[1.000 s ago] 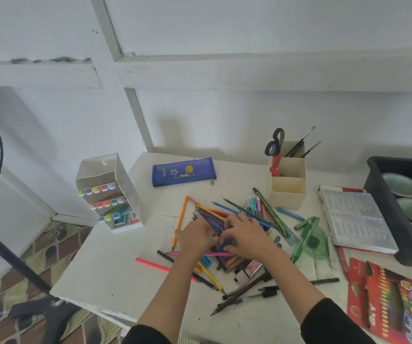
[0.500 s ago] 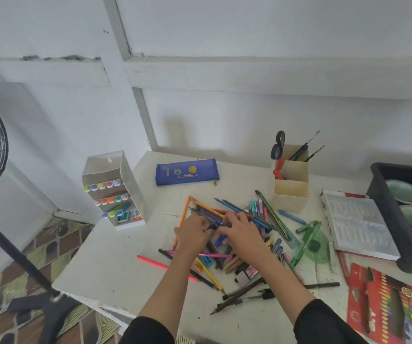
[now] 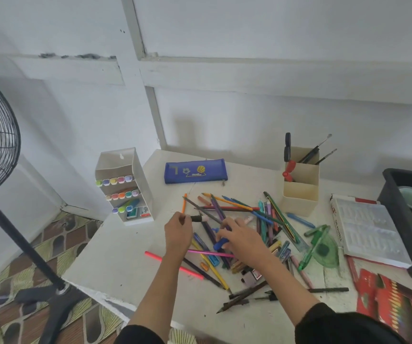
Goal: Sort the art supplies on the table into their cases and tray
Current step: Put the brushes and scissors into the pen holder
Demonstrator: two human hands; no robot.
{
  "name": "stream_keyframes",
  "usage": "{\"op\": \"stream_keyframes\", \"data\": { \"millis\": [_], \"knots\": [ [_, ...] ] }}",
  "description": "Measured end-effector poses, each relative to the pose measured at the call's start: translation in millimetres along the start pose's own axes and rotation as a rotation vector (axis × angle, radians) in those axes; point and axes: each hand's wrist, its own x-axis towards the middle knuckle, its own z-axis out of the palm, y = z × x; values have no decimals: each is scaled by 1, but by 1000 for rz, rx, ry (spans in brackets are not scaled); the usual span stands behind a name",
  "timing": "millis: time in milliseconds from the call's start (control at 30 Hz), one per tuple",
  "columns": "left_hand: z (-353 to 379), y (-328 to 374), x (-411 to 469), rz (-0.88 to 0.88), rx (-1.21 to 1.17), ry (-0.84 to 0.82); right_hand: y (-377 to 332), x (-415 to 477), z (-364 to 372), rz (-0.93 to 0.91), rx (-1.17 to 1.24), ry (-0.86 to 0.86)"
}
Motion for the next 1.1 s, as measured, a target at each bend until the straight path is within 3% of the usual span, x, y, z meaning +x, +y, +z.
{"op": "stream_keyframes", "data": {
  "millis": [167,500,733,1100],
  "knots": [
    [-9,0,-1,-9,17,140,-5,1,2,43,10,14],
    [-28,18,-9,301,-38,344,-10,8,-3,80,247,160],
    [-29,20,-6,385,-225,262,-4,10,-22,351,800,431],
    [-17,65,-12,437,-405,162,38,-3,-58,516,1073,732]
  ]
}}
